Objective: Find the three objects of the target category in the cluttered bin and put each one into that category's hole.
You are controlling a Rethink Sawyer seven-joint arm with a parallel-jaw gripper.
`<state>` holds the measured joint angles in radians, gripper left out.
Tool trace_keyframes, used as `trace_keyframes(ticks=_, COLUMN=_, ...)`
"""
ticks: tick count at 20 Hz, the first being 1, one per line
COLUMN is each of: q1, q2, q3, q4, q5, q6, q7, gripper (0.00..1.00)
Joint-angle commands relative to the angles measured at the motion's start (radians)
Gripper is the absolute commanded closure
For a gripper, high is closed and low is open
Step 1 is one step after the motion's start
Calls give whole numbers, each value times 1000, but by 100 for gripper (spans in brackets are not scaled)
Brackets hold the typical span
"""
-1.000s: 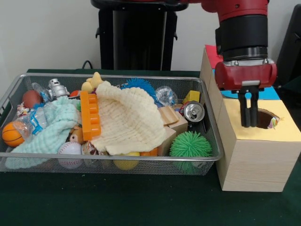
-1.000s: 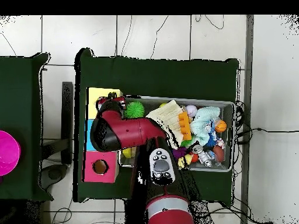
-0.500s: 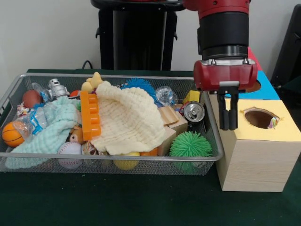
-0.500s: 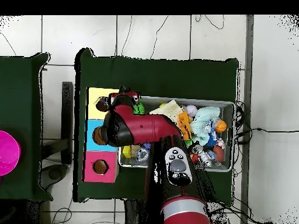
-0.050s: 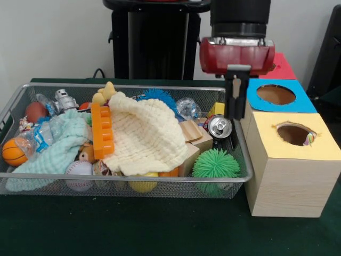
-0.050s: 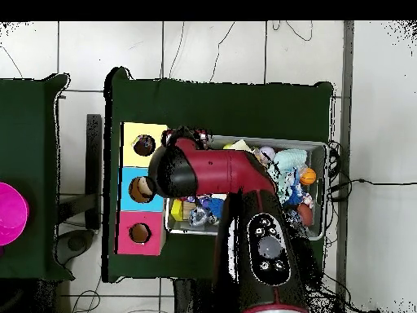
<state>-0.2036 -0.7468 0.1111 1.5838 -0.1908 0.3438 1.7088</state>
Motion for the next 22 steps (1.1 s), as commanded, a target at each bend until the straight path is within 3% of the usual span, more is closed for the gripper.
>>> trace_keyframes(ticks=1, q1=-43, q2=-101, q3=30, q4=26, q5=-22, q6=194, q7=-43, gripper=100)
trace_keyframes(ticks=7, q1=-23, q2=-92, q3=-3, q4=142, q5=-110, q6=152, q7=-26, gripper=100)
trace_keyframes(ticks=18, q1=12, q2=-79, q3=-64, q4=139, q5=-203, q6=112, q7=29, gripper=100)
trace_keyframes(ticks=19, q1=15, q2=-79, q3=-67, q4=136, q5=-214, q6=106, q7=35, gripper=0)
trace_keyframes(ticks=22, q1=26, q2=-76, q3=-85, q4=131, q5=-239, q6=69, q7=48, gripper=0)
